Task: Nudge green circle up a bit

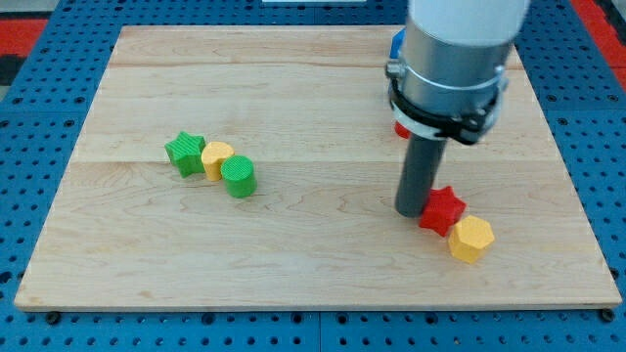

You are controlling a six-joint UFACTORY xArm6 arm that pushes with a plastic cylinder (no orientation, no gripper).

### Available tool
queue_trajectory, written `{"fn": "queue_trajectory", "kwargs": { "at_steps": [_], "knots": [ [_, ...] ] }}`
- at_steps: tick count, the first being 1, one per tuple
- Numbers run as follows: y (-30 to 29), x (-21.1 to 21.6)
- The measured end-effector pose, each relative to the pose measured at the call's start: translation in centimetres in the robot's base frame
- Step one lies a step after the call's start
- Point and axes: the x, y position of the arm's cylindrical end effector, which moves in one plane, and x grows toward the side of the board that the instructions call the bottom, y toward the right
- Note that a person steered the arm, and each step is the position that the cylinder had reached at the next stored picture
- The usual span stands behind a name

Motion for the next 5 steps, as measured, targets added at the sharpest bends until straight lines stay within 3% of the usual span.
{"fn": "queue_trajectory", "kwargs": {
  "at_steps": [2, 3, 4, 5],
  "knots": [
    [0.9, 1.6],
    [-7.5, 4.9],
    [-16.5, 4.4],
    [-20.0, 0.3]
  ]
}}
